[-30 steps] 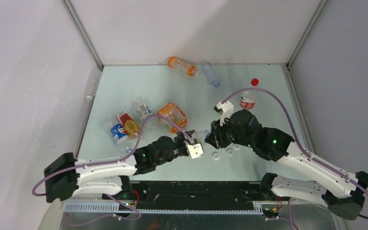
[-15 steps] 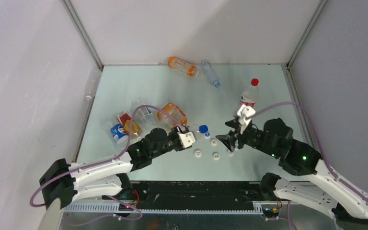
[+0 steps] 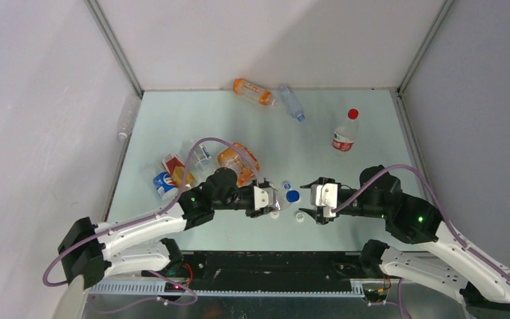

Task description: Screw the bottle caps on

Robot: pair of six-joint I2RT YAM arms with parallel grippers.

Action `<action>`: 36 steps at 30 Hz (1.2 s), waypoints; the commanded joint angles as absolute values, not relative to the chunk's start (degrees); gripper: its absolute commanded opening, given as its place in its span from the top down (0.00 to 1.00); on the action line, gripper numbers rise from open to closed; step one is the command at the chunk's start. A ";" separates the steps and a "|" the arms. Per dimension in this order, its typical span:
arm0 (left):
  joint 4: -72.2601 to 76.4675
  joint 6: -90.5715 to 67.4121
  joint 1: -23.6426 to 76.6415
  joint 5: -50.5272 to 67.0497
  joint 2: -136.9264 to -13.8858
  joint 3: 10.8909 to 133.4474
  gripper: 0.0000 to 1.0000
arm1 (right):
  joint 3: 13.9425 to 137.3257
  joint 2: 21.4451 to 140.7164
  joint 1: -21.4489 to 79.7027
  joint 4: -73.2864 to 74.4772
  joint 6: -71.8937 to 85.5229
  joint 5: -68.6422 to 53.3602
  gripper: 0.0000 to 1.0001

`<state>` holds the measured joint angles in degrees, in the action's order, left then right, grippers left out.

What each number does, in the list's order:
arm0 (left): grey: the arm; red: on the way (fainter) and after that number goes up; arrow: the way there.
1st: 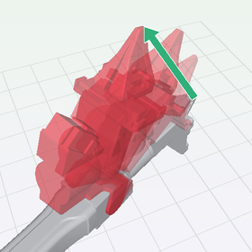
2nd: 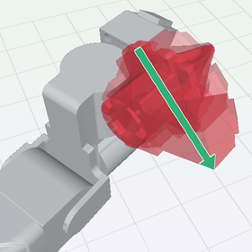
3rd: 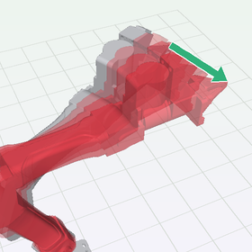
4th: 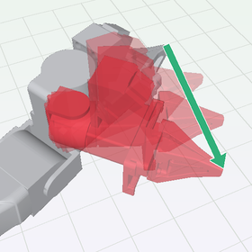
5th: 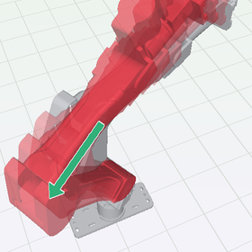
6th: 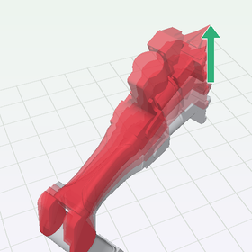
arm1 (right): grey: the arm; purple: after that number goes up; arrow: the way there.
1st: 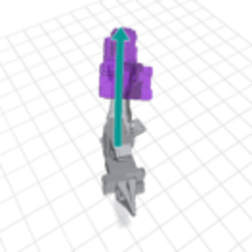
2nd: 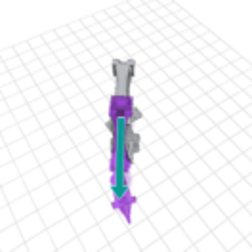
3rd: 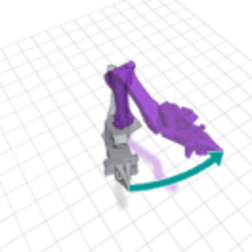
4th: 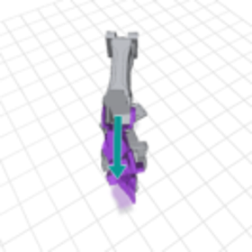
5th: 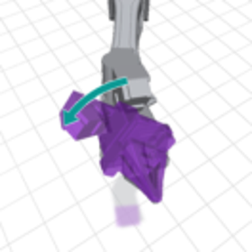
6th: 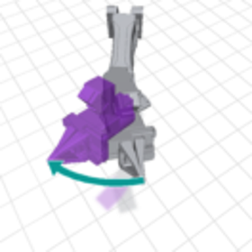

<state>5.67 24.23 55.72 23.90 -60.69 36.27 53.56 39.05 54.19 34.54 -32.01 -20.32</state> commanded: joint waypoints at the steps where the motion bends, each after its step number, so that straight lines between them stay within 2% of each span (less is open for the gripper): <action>1: 4.12 24.85 55.35 28.11 -61.72 38.87 0.72 | 53.75 39.99 54.48 33.35 -35.33 -23.44 0.45; 16: 4.30 25.06 55.37 30.08 -62.00 39.55 0.72 | 53.70 43.85 54.87 33.05 -34.49 -24.66 0.55; 18: 4.56 24.97 55.37 30.21 -62.00 39.44 0.72 | 53.70 44.11 54.89 32.63 -34.07 -24.81 0.59; 20: 4.72 24.92 55.37 30.22 -62.01 39.43 0.72 | 53.70 44.31 54.86 32.16 -33.32 -24.90 0.68; 25: 6.39 24.75 55.49 28.17 -60.87 39.15 0.72 | 53.70 45.51 54.86 30.99 -27.65 -22.39 0.99; 26: 7.20 24.55 55.73 27.00 -60.63 38.64 0.72 | 53.70 46.05 54.90 30.49 -26.26 -21.52 1.00; 30: 17.49 24.29 58.74 9.69 -59.55 34.54 0.72 | 53.66 48.10 54.82 26.37 -8.44 -11.05 1.00; 34: 25.68 29.89 64.83 -13.66 -60.42 31.90 0.71 | 53.91 50.00 53.72 25.35 21.34 10.59 1.00; 36: 30.06 33.83 67.76 -22.51 -61.85 30.80 0.71 | 53.96 50.46 52.36 26.97 34.75 12.69 1.00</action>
